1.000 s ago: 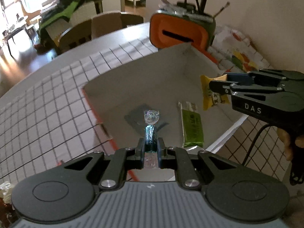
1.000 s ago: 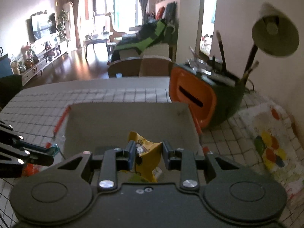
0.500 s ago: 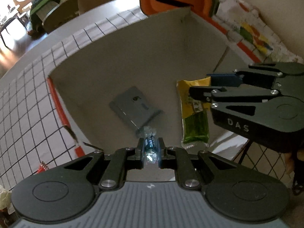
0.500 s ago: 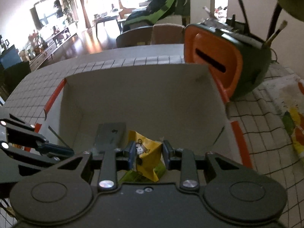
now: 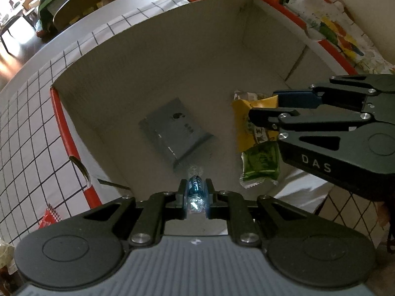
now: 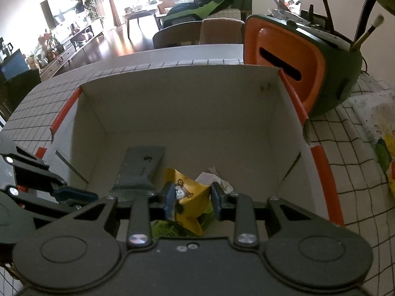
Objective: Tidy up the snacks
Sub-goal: 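Carry the candy and yellow packet into the orange box and release both, then lift both open tools out of the box and move to the snack pile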
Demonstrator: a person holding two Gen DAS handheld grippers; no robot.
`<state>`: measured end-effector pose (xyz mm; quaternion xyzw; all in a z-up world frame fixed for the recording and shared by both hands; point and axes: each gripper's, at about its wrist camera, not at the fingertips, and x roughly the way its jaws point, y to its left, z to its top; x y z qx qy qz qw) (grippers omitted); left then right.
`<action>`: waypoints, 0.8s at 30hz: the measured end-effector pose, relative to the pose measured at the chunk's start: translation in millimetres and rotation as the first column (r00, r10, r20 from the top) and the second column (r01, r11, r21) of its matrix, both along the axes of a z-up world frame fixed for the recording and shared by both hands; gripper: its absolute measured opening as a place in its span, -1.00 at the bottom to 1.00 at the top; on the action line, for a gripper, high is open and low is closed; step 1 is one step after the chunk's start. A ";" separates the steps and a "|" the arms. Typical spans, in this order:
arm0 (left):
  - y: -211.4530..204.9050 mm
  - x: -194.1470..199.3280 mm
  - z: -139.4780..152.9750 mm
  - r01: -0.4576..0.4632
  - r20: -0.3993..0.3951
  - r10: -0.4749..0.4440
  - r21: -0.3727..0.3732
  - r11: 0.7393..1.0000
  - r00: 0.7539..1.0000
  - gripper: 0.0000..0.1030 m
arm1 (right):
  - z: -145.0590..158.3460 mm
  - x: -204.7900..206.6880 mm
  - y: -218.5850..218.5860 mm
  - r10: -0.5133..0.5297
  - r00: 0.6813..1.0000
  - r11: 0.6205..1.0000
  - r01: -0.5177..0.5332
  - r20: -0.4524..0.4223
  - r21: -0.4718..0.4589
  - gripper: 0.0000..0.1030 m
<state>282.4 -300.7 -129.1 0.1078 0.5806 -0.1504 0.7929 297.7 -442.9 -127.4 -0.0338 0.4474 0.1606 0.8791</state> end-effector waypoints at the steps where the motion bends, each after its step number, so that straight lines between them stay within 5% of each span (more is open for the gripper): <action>1: 0.4 -0.1 0.7 -0.006 0.002 0.006 -0.002 1.000 1.000 -0.76 | 0.3 0.9 -0.4 -0.002 1.000 1.000 0.002 -0.002 0.000 -0.42; 18: 22.6 -21.3 45.2 -0.077 0.116 0.087 -0.086 0.993 0.990 -0.36 | 27.9 -14.2 -1.2 0.036 0.999 0.999 -0.036 0.035 -0.007 -0.20; 20: 26.1 -25.7 51.7 -0.085 0.138 0.098 -0.099 0.991 0.986 -0.12 | 34.9 -17.9 0.4 0.038 0.998 0.999 -0.038 0.047 0.005 -0.14; 24: 37.6 -36.5 66.5 -0.094 0.189 0.117 -0.130 0.987 0.975 0.03 | 49.8 -26.5 3.7 0.033 0.997 0.999 -0.035 0.070 0.029 0.06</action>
